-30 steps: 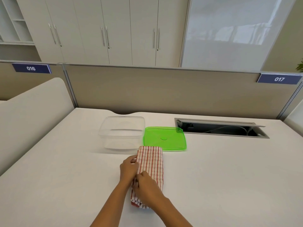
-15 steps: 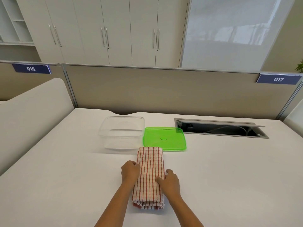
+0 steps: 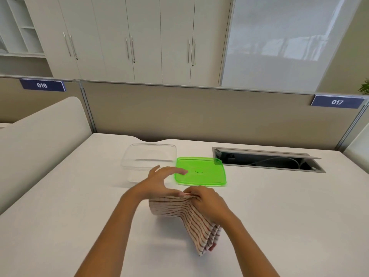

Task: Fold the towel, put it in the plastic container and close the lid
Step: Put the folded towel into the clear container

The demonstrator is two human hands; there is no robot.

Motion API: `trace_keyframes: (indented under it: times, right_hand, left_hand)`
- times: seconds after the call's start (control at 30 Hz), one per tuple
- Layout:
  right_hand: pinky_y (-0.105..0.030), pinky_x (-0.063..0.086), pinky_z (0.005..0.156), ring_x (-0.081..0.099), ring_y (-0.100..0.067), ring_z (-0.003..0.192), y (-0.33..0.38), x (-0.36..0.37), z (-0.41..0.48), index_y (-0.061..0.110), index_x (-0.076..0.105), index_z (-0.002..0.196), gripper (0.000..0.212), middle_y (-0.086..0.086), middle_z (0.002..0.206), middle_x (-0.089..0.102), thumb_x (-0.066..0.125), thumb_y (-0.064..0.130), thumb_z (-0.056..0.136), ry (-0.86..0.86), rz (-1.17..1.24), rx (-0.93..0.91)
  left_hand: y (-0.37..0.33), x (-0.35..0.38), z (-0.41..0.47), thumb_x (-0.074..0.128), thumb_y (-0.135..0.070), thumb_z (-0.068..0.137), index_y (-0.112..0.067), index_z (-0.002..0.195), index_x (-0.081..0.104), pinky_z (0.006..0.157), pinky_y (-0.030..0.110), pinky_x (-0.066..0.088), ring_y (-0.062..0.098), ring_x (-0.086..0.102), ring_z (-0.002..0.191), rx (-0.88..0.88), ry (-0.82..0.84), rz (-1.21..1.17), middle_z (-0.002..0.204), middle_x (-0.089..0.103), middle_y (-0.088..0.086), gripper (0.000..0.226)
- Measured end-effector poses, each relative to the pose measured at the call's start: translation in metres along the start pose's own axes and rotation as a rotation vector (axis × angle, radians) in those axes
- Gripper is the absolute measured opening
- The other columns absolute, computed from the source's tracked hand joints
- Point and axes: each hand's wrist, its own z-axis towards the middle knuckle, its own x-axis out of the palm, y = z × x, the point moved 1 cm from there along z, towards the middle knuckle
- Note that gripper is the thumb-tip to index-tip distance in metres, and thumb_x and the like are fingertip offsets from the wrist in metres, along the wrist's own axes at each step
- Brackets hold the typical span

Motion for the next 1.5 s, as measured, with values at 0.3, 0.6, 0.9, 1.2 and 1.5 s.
trace_keyframes:
  times: [0.3, 0.6, 0.9, 1.2, 1.5]
  right_hand:
    - [-0.026, 0.045, 0.086, 0.059, -0.012, 0.103, 0.006, -0.036, 0.014, 0.031, 0.065, 0.11, 0.029, 0.009, 0.114, 0.068, 0.056, 0.021, 0.085, 0.025, -0.036, -0.11]
    - [-0.022, 0.037, 0.054, 0.054, -0.019, 0.071, -0.02, -0.041, 0.023, 0.014, 0.066, 0.077, 0.009, -0.002, 0.07, 0.06, 0.059, 0.019, 0.078, -0.043, -0.105, -0.02]
    - [-0.033, 0.053, 0.086, 0.062, -0.016, 0.098, -0.014, -0.026, 0.052, 0.032, 0.055, 0.089, 0.009, 0.0, 0.102, 0.065, 0.053, 0.024, 0.093, -0.309, 0.825, 0.121]
    - [-0.023, 0.048, 0.039, 0.06, -0.013, 0.068, 0.011, -0.005, 0.096, 0.022, 0.039, 0.11, 0.021, 0.003, 0.085, 0.059, 0.034, 0.039, 0.099, -0.266, 0.956, 0.316]
    - [-0.018, 0.043, 0.032, 0.054, -0.015, 0.059, 0.012, -0.016, 0.134, 0.01, 0.037, 0.126, 0.033, -0.002, 0.083, 0.056, 0.033, 0.03, 0.1, -0.277, 1.005, 0.385]
  left_hand:
    - [0.018, -0.031, -0.014, 0.068, -0.027, 0.07, -0.033, 0.081, 0.072, 0.081, 0.038, 0.057, 0.008, 0.066, 0.083, -0.14, 0.001, 0.034, 0.085, 0.073, -0.009, 0.013]
    - [0.023, -0.059, -0.024, 0.059, -0.029, 0.071, -0.043, 0.077, 0.059, 0.068, 0.02, 0.049, 0.006, 0.06, 0.083, -0.096, -0.235, 0.031, 0.086, 0.062, -0.02, 0.014]
    - [0.046, -0.079, -0.021, 0.056, -0.03, 0.09, -0.025, 0.101, 0.055, 0.063, 0.018, 0.05, 0.014, 0.062, 0.084, -0.212, -0.538, -0.32, 0.096, 0.061, -0.003, 0.013]
    - [0.076, -0.08, -0.01, 0.064, -0.039, 0.083, -0.005, 0.115, 0.061, 0.091, 0.044, 0.051, 0.033, 0.066, 0.101, -0.671, -0.313, -1.18, 0.116, 0.067, 0.019, 0.047]
    - [0.074, -0.058, -0.007, 0.062, -0.043, 0.082, -0.009, 0.119, 0.059, 0.086, 0.048, 0.054, 0.034, 0.064, 0.108, -0.737, -0.06, -1.341, 0.12, 0.065, 0.02, 0.051]
